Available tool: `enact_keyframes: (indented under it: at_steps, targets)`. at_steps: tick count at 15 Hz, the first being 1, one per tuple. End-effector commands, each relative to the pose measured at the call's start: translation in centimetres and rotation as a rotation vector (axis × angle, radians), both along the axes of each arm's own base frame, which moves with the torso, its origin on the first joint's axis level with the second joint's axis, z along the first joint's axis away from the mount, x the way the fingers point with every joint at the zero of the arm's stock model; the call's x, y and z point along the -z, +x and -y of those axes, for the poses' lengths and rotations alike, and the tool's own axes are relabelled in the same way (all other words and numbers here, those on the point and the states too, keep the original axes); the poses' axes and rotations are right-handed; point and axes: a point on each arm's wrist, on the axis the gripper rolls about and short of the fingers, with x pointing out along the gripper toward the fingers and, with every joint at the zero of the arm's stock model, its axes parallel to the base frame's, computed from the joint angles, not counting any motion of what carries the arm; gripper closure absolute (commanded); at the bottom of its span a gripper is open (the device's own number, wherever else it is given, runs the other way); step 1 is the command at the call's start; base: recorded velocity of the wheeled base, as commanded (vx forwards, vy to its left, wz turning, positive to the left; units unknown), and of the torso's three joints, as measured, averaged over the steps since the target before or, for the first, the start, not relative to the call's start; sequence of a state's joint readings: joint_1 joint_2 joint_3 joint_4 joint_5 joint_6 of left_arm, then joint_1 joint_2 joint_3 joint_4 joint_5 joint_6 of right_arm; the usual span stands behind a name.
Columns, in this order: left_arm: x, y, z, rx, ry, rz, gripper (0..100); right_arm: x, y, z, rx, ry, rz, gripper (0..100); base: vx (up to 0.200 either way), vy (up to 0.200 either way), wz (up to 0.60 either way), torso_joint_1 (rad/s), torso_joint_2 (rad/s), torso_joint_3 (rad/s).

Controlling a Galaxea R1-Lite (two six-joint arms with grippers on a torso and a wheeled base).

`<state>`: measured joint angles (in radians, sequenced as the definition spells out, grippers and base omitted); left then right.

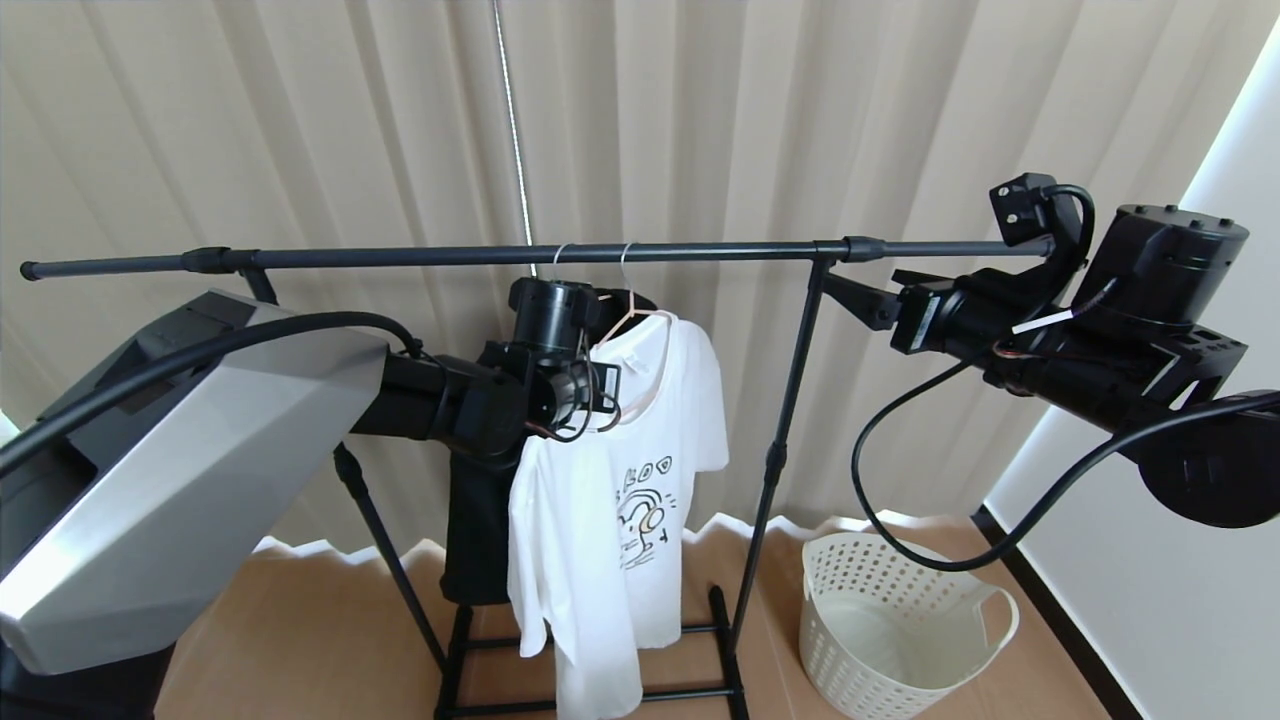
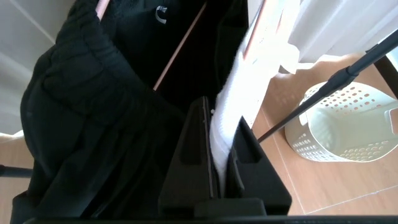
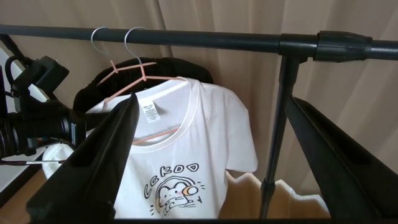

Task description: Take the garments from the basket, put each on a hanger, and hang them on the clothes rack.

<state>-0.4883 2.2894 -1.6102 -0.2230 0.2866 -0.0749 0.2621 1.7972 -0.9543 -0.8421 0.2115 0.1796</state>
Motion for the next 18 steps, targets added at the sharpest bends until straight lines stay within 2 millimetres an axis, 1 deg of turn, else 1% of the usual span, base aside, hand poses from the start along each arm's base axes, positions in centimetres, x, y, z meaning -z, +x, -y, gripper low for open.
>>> enact_keyframes:
  at_steps: [1,8,10,11,12,13,14,15,16,17,18]
  targets:
    - [0.0,-0.2,0.0,0.001,0.002,-0.004,0,0.0,0.0,0.0,0.0,0.0,0.001,0,0.0,0.0,0.0,0.0,0.0,0.0]
    - [-0.1,-0.3,0.0,0.002,0.001,-0.005,0,0.0,0.0,0.0,0.001,0.0,-0.001,0,0.0,0.0,0.0,0.0,0.0,0.0]
    - [-1.4,-0.8,-0.3,0.002,-0.012,0.016,0,0.0,0.1,0.3,0.009,0.0,-0.001,0,0.0,0.0,0.0,0.0,0.0,0.0]
    - [-3.4,-1.9,-0.8,0.009,-0.028,0.044,0,-0.1,0.2,0.3,0.009,0.001,0.004,0,0.0,0.0,0.0,0.0,0.0,0.0]
    - [-4.9,-2.8,-1.4,0.011,-0.038,0.064,0,0.0,0.3,0.4,0.012,0.0,0.001,0,0.0,0.0,0.0,0.0,0.0,0.0]
    - [-6.8,-4.1,-2.1,0.011,-0.054,0.092,0,0.1,0.3,0.4,0.012,0.0,-0.001,0,0.0,0.0,0.0,0.0,0.0,0.0]
    - [-8.6,-5.9,-3.1,0.011,-0.066,0.115,0,0.1,0.2,0.4,0.012,-0.001,-0.002,0,0.0,0.0,0.0,0.0,0.0,0.0]
    - [-9.3,-6.9,-3.5,0.012,-0.07,0.122,0,0.1,0.1,0.4,0.012,-0.001,-0.004,0,0.0,0.0,0.0,0.0,0.0,0.0]
    - [-10.7,-9.2,-4.7,0.013,-0.076,0.137,0,0.1,-0.1,0.4,0.009,-0.003,-0.004,0,0.0,0.0,0.0,0.0,0.0,0.0]
    - [-12.7,-13.7,-7.1,0.016,-0.089,0.164,0,-0.5,-1.4,0.6,0.027,-0.011,0.017,0,0.0,0.0,0.0,0.0,0.0,0.0]
    - [-13.3,-16.3,-8.4,0.018,-0.086,0.171,0,-1.6,-3.0,1.1,0.055,-0.016,0.049,0,0.0,0.0,0.0,0.0,0.0,0.0]
